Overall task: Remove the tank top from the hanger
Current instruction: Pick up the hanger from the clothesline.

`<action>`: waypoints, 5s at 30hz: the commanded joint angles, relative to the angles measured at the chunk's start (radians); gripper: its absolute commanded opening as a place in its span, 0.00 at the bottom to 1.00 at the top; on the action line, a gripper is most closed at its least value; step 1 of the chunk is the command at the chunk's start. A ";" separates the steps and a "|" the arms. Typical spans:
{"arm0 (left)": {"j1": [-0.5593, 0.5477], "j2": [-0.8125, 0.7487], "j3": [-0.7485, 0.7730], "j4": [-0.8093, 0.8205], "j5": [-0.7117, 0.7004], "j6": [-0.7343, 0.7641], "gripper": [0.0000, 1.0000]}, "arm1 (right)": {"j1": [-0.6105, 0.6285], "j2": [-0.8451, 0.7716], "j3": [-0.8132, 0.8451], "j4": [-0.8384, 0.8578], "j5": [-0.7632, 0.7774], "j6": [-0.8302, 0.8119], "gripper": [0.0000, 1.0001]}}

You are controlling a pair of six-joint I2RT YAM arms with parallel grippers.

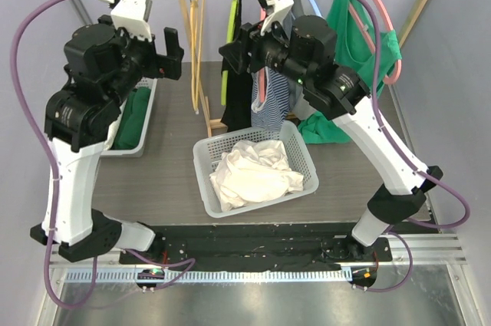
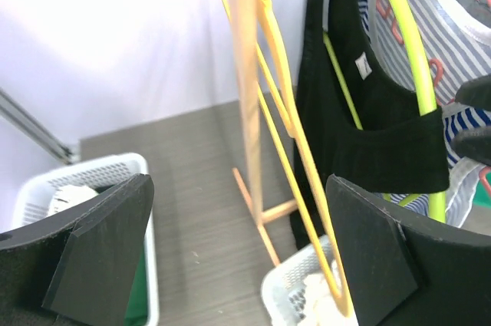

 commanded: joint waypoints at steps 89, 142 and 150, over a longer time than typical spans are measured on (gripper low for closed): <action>0.004 -0.086 -0.037 -0.005 0.009 0.090 1.00 | 0.205 -0.030 -0.069 -0.045 0.757 -0.238 0.01; 0.004 -0.141 -0.101 -0.008 -0.029 0.113 1.00 | 0.199 0.130 0.160 -0.103 0.643 -0.174 0.49; 0.004 -0.144 -0.100 -0.006 -0.034 0.121 1.00 | 0.184 0.200 0.315 -0.253 0.644 -0.149 0.40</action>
